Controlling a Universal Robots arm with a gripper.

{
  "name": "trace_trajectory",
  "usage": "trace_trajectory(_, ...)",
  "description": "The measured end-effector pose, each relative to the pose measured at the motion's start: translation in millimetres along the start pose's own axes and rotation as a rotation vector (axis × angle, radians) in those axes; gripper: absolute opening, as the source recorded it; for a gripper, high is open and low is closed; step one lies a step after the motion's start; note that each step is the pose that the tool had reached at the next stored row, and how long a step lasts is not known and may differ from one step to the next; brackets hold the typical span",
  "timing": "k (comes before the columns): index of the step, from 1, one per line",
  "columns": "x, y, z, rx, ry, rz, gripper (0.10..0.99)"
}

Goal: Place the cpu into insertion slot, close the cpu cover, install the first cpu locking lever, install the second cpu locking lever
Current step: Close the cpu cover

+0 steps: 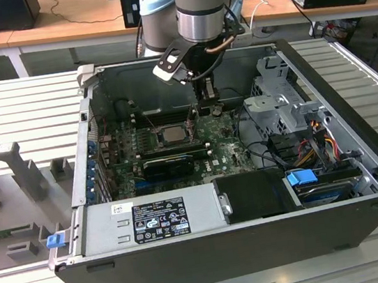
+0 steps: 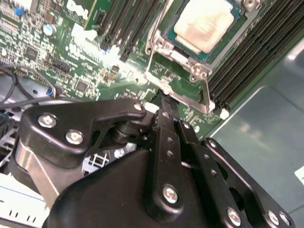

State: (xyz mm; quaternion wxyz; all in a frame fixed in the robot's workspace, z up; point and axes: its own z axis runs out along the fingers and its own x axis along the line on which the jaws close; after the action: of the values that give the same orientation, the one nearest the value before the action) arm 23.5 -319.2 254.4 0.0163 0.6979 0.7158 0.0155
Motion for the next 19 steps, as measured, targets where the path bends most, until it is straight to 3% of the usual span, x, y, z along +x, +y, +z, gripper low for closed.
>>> trace_trajectory(19, 0.3, -10.4, -0.5, 0.000, -0.0001, 0.000, 0.106)
